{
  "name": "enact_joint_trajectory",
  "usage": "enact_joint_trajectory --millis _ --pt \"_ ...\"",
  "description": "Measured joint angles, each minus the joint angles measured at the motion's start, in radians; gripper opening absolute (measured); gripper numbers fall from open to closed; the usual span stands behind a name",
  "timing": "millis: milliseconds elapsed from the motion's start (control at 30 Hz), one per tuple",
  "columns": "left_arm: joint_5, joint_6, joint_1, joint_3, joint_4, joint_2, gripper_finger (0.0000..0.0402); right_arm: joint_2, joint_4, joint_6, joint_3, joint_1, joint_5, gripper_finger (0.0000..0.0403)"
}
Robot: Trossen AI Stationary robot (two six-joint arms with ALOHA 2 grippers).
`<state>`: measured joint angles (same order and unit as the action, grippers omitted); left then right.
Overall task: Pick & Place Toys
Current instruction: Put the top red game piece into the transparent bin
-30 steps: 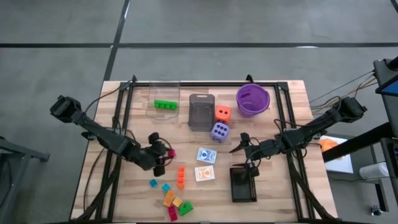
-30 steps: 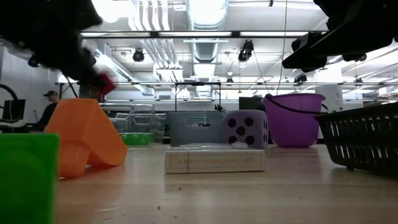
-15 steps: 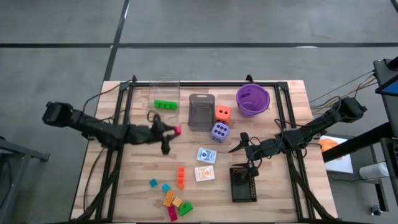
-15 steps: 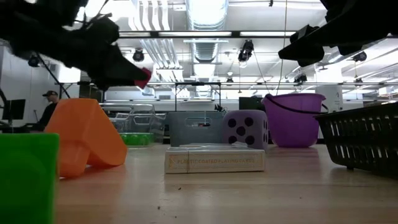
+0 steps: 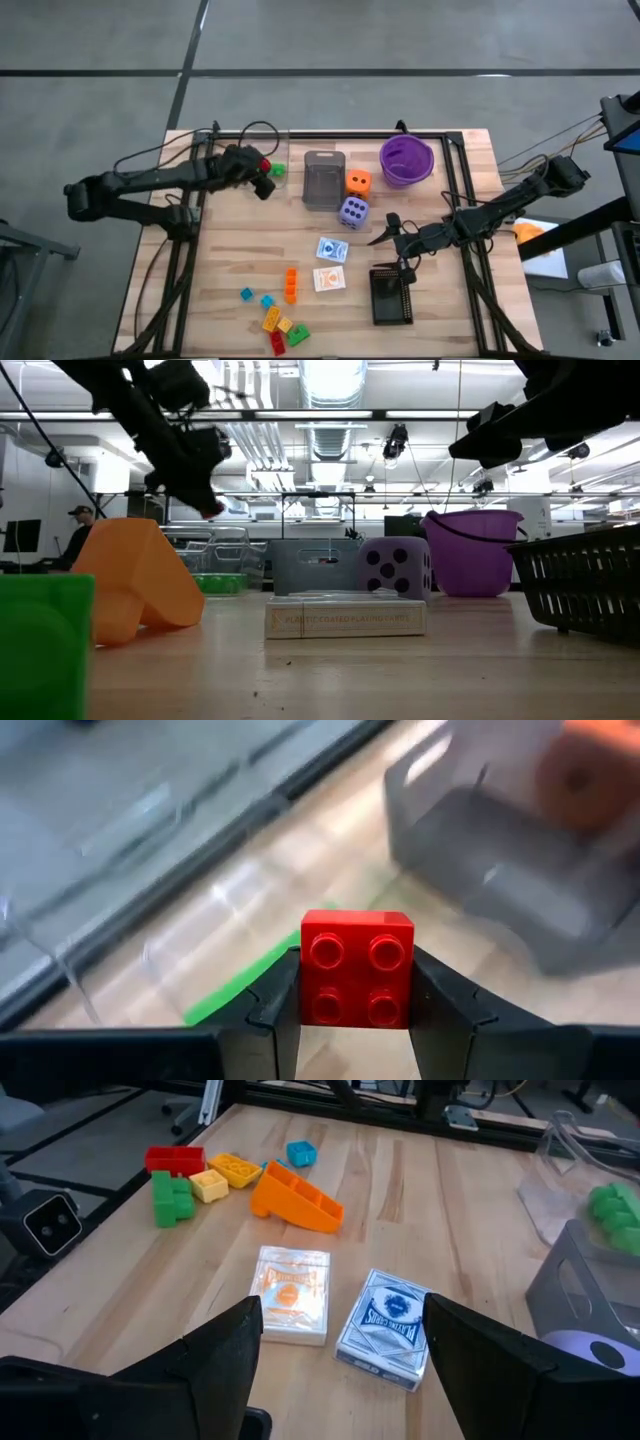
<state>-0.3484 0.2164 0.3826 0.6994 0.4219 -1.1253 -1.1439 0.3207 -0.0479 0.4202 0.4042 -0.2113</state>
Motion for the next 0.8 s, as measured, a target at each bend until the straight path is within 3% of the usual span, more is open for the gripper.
enact_joint_trajectory --millis 233,300,433,533,633,800 --pt "0.152 -0.033 0.095 -0.001 0.054 -0.076 0.0133 -0.001 -0.017 0.0 0.0 0.0 0.0 0.0275" --pt "0.156 -0.034 0.095 -0.001 0.054 -0.08 0.0168 -0.001 -0.021 0.0 0.0 0.0 0.0 0.0275" --pt "0.157 -0.034 0.095 -0.001 0.053 -0.081 0.0291 -0.001 -0.026 0.0 0.0 0.0 0.001 0.0275" --pt "0.156 -0.034 0.095 -0.001 0.054 -0.081 0.0358 -0.001 -0.026 0.0 0.0 0.0 0.001 0.0275" --pt "0.155 -0.034 0.095 -0.001 0.054 -0.081 0.0386 -0.001 -0.025 0.0 0.0 0.0 0.001 0.0275" --pt "0.158 -0.034 0.095 -0.001 0.055 -0.081 0.038 -0.001 -0.025 -0.002 0.0 0.0 0.001 0.0275"
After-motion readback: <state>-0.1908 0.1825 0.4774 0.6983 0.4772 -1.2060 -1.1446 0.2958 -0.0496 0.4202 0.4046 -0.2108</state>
